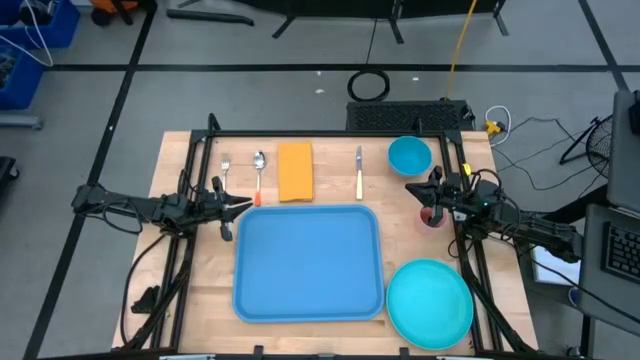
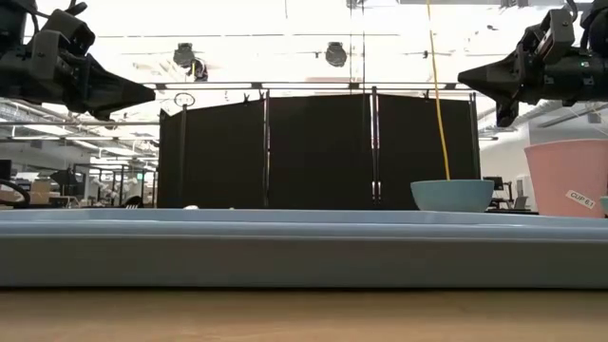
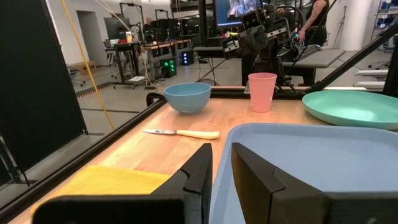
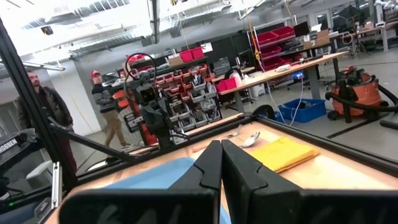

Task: Set up tray
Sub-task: Put the pink cup on the top right corner of the blue serving tray

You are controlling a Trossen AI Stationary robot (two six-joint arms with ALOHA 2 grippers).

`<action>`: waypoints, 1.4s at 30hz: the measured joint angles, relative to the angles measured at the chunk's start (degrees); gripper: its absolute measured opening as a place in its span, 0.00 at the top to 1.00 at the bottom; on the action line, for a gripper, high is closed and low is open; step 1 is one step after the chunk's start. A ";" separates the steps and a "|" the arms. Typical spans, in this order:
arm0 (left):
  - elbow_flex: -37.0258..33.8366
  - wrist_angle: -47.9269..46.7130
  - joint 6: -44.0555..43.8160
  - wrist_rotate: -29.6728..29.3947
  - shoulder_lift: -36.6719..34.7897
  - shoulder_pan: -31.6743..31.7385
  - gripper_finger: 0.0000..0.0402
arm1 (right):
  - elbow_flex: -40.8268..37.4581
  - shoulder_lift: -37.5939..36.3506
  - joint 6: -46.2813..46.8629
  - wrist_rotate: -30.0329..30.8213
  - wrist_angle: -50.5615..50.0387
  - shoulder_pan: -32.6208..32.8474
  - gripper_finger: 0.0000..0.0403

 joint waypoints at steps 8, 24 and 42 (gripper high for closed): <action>0.00 1.07 -1.20 0.27 -0.02 0.01 0.83 | 0.02 0.00 0.13 0.00 0.00 0.00 1.00; 0.00 1.11 -4.18 -0.33 0.00 0.12 0.83 | 0.95 0.07 0.17 -0.18 6.26 0.02 1.00; 0.00 1.09 -6.06 -0.31 0.04 0.12 0.83 | 41.62 33.59 -1.55 10.82 -47.92 3.05 1.00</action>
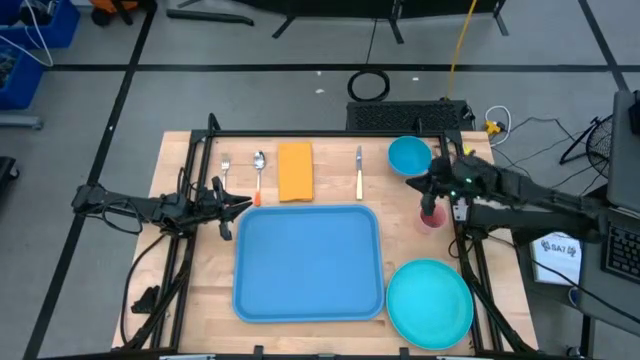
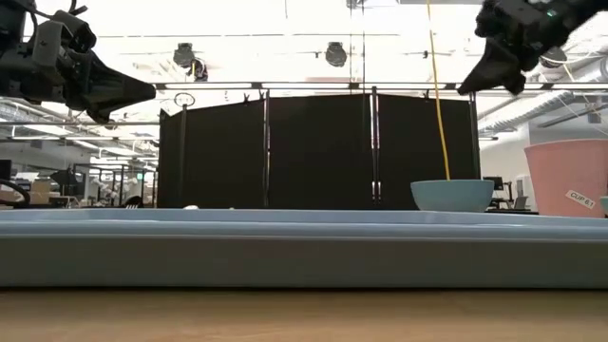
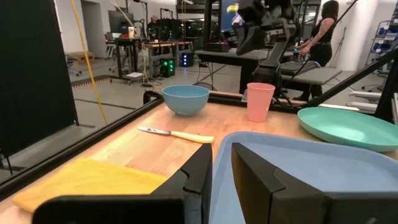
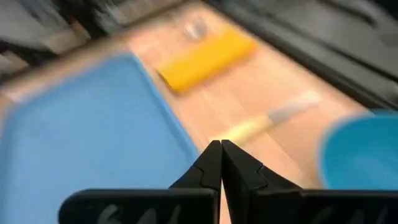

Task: Set up tray
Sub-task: Put the pink cup on the top right corner of the blue serving tray

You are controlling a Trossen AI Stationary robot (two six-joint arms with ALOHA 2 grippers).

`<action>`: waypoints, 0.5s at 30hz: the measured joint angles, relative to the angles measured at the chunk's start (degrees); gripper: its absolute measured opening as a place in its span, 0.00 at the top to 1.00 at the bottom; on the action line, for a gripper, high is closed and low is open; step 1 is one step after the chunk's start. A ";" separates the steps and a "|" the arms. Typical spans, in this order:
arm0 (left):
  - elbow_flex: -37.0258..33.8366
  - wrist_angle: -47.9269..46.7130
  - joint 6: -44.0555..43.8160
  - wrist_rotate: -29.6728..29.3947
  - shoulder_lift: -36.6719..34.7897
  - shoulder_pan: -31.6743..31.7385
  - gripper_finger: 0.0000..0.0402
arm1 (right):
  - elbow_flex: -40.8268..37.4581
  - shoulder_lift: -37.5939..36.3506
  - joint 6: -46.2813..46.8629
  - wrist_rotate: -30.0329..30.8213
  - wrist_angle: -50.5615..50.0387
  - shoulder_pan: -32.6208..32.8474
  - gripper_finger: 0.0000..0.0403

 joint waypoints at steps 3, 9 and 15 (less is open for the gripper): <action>0.00 -0.26 -0.34 0.07 0.00 0.00 0.83 | 10.73 7.36 3.20 5.38 -13.57 1.23 1.00; 0.00 -0.37 -1.06 0.20 0.00 0.00 0.83 | 25.66 19.97 16.79 10.44 -47.26 3.10 1.00; 0.00 -0.94 -0.91 0.22 0.00 0.00 0.83 | 24.15 22.34 20.35 1.26 -49.68 3.13 0.98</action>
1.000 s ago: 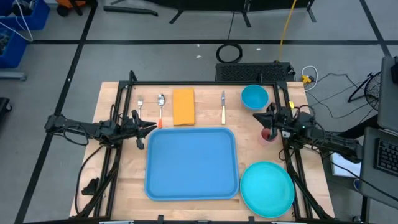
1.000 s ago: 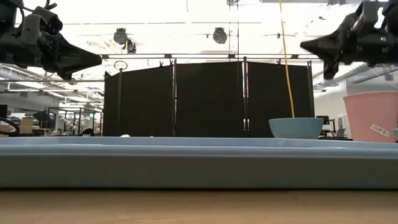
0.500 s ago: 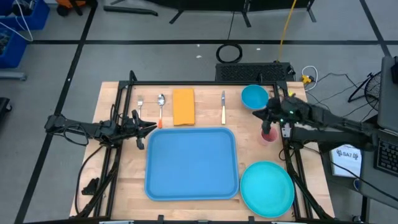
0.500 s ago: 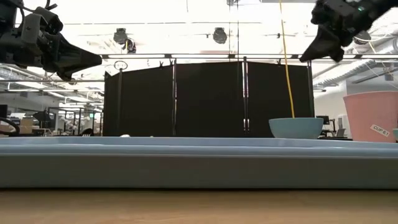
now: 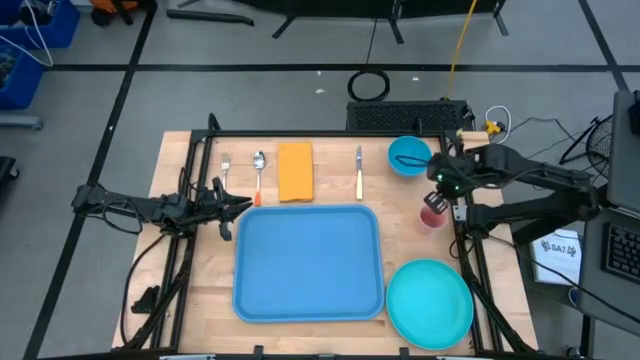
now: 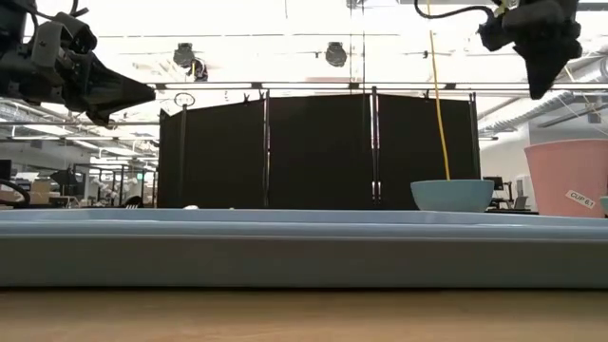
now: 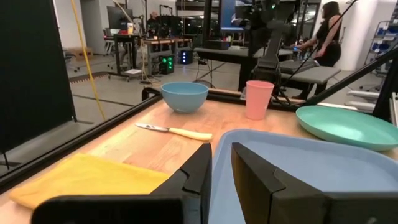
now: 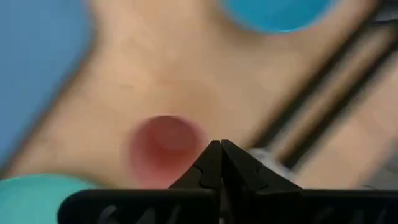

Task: Set up tray
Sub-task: Put the pink cup on the top right corner of the blue serving tray

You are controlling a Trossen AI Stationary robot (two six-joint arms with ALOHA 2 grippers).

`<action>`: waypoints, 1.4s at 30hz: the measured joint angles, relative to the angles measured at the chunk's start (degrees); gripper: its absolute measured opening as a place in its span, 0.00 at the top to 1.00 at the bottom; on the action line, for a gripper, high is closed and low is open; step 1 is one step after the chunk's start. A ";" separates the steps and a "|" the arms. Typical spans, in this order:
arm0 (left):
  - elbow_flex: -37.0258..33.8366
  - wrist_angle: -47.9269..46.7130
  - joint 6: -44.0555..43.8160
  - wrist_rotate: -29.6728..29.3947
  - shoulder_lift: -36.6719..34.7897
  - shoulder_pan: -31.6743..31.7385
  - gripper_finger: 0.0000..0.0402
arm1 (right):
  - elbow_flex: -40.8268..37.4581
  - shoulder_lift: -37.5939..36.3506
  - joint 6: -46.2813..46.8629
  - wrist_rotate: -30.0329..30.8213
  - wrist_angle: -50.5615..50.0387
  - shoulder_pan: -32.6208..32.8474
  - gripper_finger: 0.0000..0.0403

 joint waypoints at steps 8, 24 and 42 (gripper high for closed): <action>0.00 -2.30 -0.17 0.07 0.00 0.00 0.83 | -5.76 -0.09 3.55 -1.85 -2.52 0.13 0.82; 0.00 -2.45 -0.21 0.52 0.00 0.00 0.83 | -17.12 -0.98 5.00 -1.86 1.30 0.07 0.67; 0.00 -2.36 -0.22 0.50 0.00 -0.02 0.83 | -17.12 -1.02 5.21 -6.16 2.06 0.05 0.67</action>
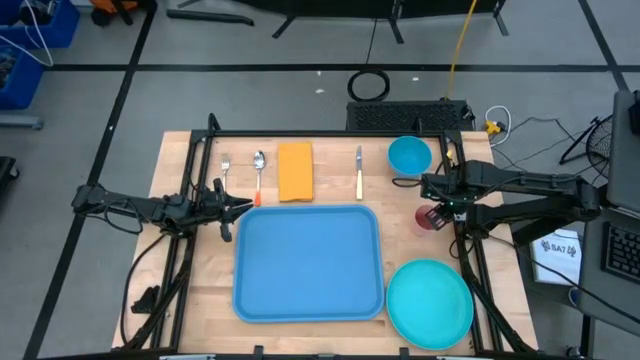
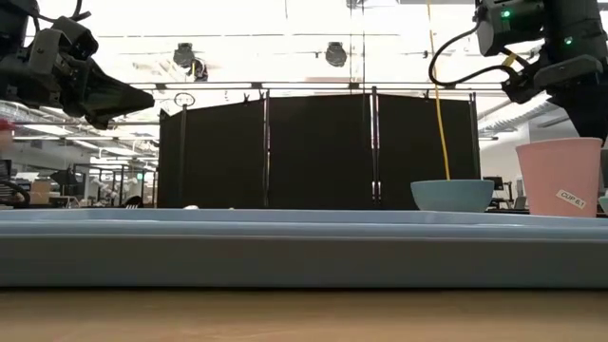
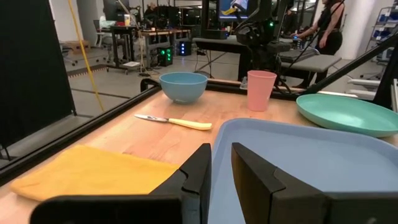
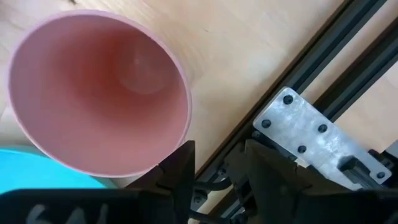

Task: Set up tray
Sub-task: Put the pink cup on the top right corner of the blue serving tray

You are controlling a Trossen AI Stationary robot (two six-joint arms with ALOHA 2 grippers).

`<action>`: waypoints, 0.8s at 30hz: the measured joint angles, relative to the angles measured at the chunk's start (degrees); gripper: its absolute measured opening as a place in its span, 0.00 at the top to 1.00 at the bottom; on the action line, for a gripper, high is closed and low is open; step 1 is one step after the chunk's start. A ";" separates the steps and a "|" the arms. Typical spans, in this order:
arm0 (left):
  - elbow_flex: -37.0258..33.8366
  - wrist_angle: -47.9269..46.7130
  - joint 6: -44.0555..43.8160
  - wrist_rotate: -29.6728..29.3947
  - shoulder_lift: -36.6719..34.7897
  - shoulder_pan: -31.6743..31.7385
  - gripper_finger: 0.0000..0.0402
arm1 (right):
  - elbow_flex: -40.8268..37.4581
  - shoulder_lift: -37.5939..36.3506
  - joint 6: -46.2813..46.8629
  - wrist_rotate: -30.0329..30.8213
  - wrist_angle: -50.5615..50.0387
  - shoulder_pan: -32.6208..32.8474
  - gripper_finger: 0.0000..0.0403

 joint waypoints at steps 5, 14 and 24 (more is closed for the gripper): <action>0.00 0.00 0.00 0.00 0.00 0.00 0.83 | 0.13 -0.14 -0.09 0.01 -0.02 0.00 0.68; 0.00 0.02 -0.23 0.01 0.00 0.00 0.83 | 6.90 -1.07 -1.27 1.72 1.38 -1.71 0.68; 0.00 0.00 -0.48 0.05 0.00 0.00 0.83 | 1.37 0.13 -1.50 0.20 6.80 -1.77 0.68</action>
